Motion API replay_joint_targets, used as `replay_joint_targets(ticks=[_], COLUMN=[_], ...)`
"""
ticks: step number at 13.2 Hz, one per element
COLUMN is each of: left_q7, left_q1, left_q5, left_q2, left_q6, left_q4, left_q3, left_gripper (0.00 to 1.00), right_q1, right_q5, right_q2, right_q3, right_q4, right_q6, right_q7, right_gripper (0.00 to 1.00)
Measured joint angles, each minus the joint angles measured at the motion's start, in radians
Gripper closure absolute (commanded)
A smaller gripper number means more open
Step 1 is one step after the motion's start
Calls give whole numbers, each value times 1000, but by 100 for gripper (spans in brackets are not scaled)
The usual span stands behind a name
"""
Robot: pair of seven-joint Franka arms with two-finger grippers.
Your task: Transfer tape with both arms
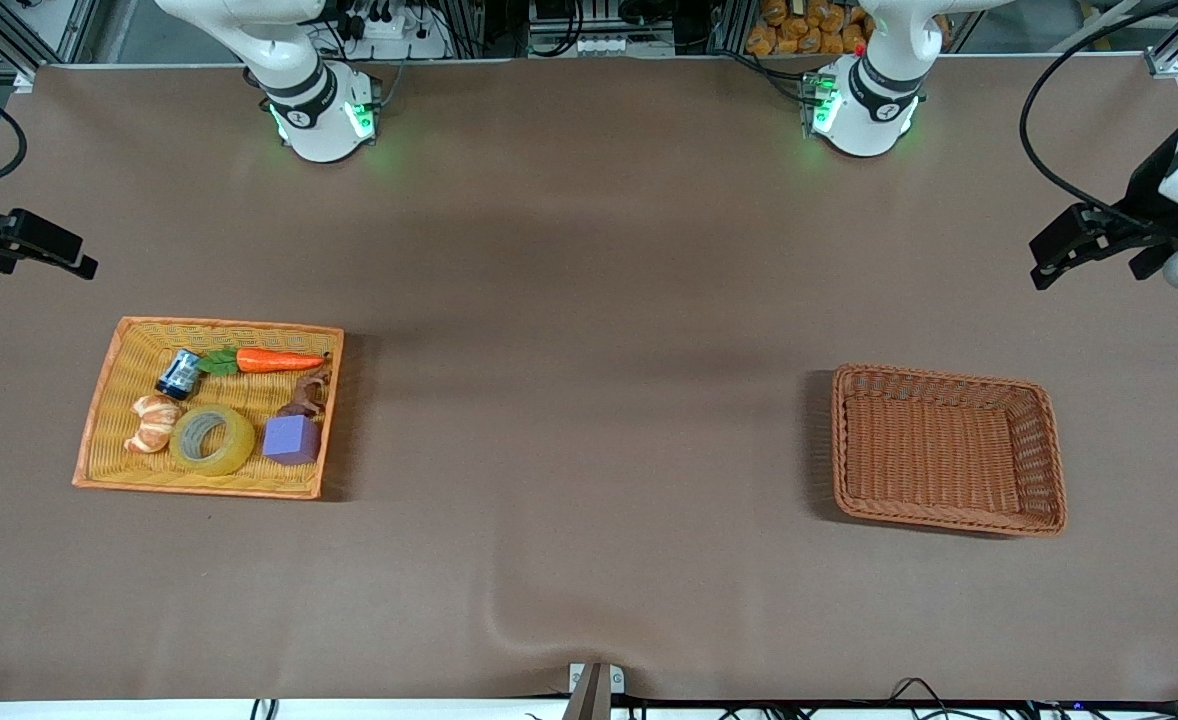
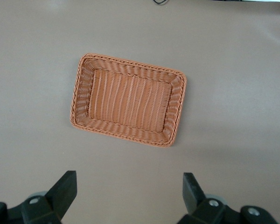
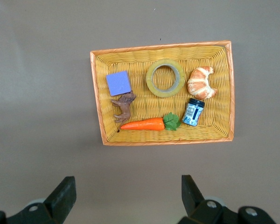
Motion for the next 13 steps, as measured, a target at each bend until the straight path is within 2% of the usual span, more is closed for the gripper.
replay_joint_targets(ticks=[5, 10, 13], left_q7=[0, 0, 0], left_q1=[1, 1, 1], left_q5=[-1, -2, -2], left_q2=[46, 46, 46], left_q6=[22, 22, 22], left_q4=[8, 17, 17], left_q3=[1, 1, 1], left_gripper=[0, 0, 0], right_q1=[0, -46, -65], right_q5=[-1, -6, -6], right_q2=[15, 169, 219], right_q3=[-2, -12, -13], right_q4=[0, 18, 34], right_q6=[8, 62, 87], right_q7=[0, 1, 1], right_gripper=[0, 0, 0])
